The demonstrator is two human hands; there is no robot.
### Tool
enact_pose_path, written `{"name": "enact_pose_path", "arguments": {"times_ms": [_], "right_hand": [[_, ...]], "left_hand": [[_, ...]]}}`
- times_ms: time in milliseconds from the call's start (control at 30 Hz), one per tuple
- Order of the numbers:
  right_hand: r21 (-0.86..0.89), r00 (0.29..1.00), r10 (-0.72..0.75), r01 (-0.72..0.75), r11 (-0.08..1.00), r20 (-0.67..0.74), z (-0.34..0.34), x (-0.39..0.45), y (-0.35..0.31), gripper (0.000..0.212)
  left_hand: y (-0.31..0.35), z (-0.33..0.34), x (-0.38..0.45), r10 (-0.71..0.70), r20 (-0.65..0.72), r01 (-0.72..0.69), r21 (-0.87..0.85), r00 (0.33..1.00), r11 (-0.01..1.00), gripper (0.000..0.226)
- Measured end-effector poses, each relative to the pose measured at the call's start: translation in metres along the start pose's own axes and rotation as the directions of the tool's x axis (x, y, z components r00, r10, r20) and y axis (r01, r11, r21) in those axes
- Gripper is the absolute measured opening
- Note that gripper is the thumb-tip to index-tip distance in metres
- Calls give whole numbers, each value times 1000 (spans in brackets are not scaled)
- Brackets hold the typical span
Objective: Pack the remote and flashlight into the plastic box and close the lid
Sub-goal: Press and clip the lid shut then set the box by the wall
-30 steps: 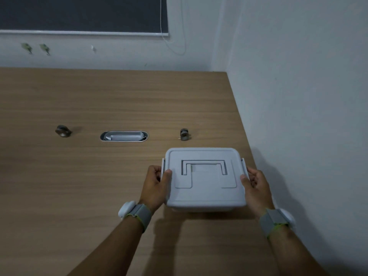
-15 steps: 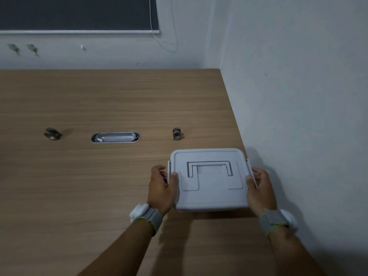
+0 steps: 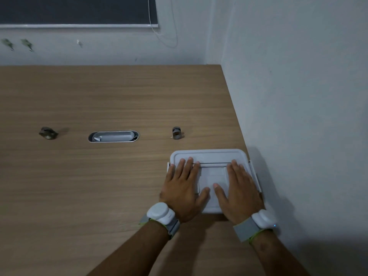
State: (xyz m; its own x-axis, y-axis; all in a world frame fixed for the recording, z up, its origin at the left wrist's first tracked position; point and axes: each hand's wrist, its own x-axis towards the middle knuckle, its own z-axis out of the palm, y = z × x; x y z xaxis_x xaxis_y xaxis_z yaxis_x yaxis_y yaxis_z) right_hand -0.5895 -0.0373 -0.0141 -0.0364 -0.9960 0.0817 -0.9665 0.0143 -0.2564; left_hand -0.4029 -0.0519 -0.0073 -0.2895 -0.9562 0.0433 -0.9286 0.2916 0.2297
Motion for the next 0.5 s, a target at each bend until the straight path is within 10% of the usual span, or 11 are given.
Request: {"name": "enact_pose_path", "arguments": {"times_ms": [500], "right_hand": [[-17, 1000, 30, -30, 999, -9, 3, 55, 6, 83]], "left_hand": [[-9, -2, 58, 19, -26, -21, -52, 999, 998, 78]]}}
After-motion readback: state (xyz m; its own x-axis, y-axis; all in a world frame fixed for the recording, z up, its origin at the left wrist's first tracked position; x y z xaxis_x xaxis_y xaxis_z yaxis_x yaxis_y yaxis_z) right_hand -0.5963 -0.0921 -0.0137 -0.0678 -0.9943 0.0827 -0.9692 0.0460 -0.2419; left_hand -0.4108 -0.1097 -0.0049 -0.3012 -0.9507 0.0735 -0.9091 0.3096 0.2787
